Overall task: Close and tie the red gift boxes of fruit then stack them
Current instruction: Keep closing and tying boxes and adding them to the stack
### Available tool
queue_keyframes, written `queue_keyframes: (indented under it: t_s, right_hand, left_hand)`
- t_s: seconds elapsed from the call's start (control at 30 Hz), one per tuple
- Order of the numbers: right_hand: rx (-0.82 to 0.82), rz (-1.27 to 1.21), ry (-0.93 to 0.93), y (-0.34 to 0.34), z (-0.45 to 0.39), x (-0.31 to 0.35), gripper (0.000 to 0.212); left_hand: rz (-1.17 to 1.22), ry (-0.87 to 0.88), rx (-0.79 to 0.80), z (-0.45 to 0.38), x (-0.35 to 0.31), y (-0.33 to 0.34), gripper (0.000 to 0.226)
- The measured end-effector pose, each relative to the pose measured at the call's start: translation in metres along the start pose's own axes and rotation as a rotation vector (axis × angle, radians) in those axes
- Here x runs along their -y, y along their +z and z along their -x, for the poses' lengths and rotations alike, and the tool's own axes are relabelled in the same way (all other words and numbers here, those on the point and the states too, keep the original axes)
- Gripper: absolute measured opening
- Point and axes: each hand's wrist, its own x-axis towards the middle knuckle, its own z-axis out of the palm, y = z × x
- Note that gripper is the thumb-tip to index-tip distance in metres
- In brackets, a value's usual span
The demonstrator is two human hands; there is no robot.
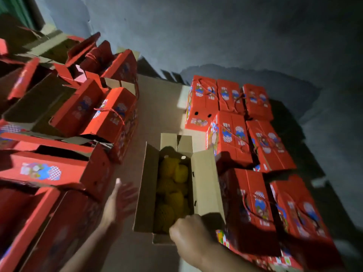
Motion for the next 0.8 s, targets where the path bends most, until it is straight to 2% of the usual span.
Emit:
queue_keyframes:
  t_s: [0.13, 0.27, 0.33, 0.5, 0.67, 0.8]
  right_hand:
    - [0.056, -0.011, -0.052, 0.03, 0.037, 0.022, 0.02]
    - [0.109, 0.036, -0.067, 0.056, 0.064, 0.03, 0.015]
    - [0.108, 0.092, -0.054, 0.065, 0.077, 0.029, 0.017]
    - [0.011, 0.146, 0.059, 0.073, 0.095, 0.019, 0.023]
    - [-0.107, 0.083, 0.06, 0.079, 0.106, -0.006, 0.031]
    - [-0.283, 0.047, 0.159, 0.091, 0.112, -0.027, 0.063]
  left_hand:
    - [-0.427, 0.054, 0.151, 0.058, 0.008, -0.007, 0.053]
    - [-0.73, 0.157, 0.163, 0.079, 0.032, -0.007, 0.023]
    - [-0.842, 0.202, 0.162, 0.09, 0.039, -0.01, 0.018]
    - [-0.623, 0.097, 0.157, 0.117, 0.051, -0.012, 0.023]
    - [-0.4, -0.082, 0.164, 0.15, 0.072, -0.013, 0.035]
    - [-0.309, -0.173, 0.209, 0.171, 0.089, -0.011, 0.02]
